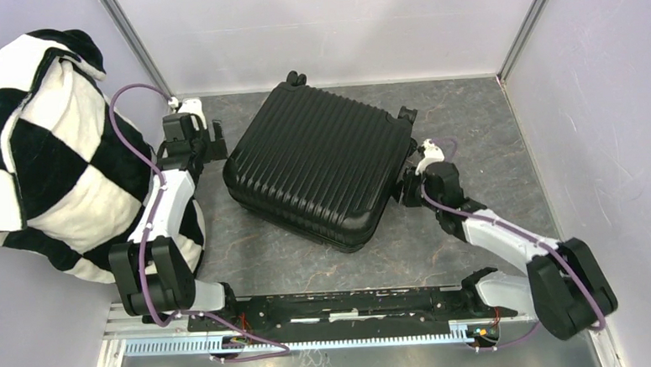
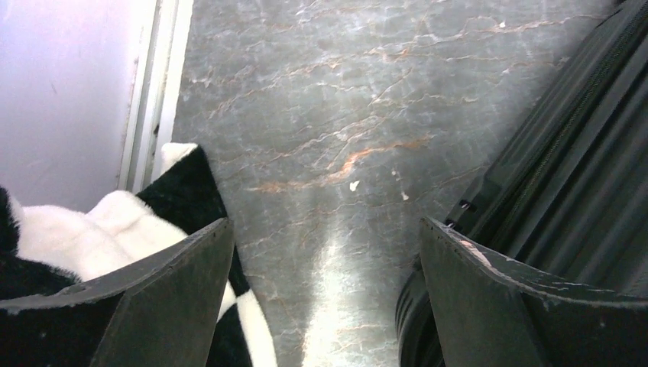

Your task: Pack the luggage

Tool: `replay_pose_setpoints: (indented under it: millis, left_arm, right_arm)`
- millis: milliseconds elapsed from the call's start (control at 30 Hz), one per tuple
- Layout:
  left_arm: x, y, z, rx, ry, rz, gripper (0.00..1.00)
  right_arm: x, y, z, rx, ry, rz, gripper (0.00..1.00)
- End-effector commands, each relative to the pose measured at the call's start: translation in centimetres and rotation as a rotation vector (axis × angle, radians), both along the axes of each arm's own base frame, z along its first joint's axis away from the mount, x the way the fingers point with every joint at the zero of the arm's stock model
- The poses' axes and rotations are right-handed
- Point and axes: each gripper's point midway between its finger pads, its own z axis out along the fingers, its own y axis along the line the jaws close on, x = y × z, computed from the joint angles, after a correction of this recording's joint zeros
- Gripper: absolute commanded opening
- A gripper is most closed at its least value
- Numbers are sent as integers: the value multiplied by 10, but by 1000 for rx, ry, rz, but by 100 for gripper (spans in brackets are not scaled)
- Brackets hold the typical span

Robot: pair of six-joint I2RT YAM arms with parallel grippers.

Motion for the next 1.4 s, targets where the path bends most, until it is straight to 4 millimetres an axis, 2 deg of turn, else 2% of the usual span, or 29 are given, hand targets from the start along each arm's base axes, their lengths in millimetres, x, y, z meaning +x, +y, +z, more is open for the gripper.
replay_pose_setpoints:
  millis: [0,200,367,433,500,533,567,633,700,767,800,867,967,1100,1200,1300,1367]
  left_arm:
    - [-16,-63,-34,-33,106,-220,96]
    - [-36,-125,-38,-116,149,-410,95]
    - [-65,-172,-30,-200,177,-598,94]
    - [-74,-179,-24,-193,175,-651,94]
    - [-76,-172,-18,-147,164,-658,94]
    - [-74,-165,-14,-105,152,-648,95]
    - [-72,-157,-9,-76,143,-626,95]
    - [-62,-131,8,-54,104,-567,96]
    - [-53,-101,24,-69,76,-497,96]
    - [-49,-72,31,-79,75,-443,97]
    - [-49,-65,32,-69,81,-439,97]
    - [-55,-63,30,-54,89,-448,99]
    - [-74,-76,24,-100,124,-511,100]
    - [-100,-88,17,-115,162,-612,100]
    - [-114,-91,3,-121,206,-638,100]
    - [-125,-88,-15,-115,248,-625,100]
    - [-130,-84,-25,-100,260,-612,100]
  right_arm:
    - [50,20,61,181,-123,14,29]
    - [122,23,108,219,-183,19,28]
    - [182,26,126,193,-201,36,28]
    - [198,27,127,183,-200,54,28]
    - [205,23,125,157,-202,66,30]
    - [206,13,119,117,-197,47,32]
    - [204,1,111,75,-183,21,33]
    - [193,-40,88,-11,-145,-86,36]
    - [168,-85,70,-59,-115,-202,39]
    - [131,-115,54,-50,-103,-284,46]
    - [117,-124,49,-51,-107,-310,49]
    - [88,-122,34,-50,-101,-291,54]
    - [48,-105,7,1,-74,-208,58]
    - [13,-95,-12,10,-66,-146,60]
    - [4,-78,-9,7,-116,-87,60]
    - [13,-63,3,-34,-144,-49,61]
    - [21,-59,14,-70,-157,-51,61]
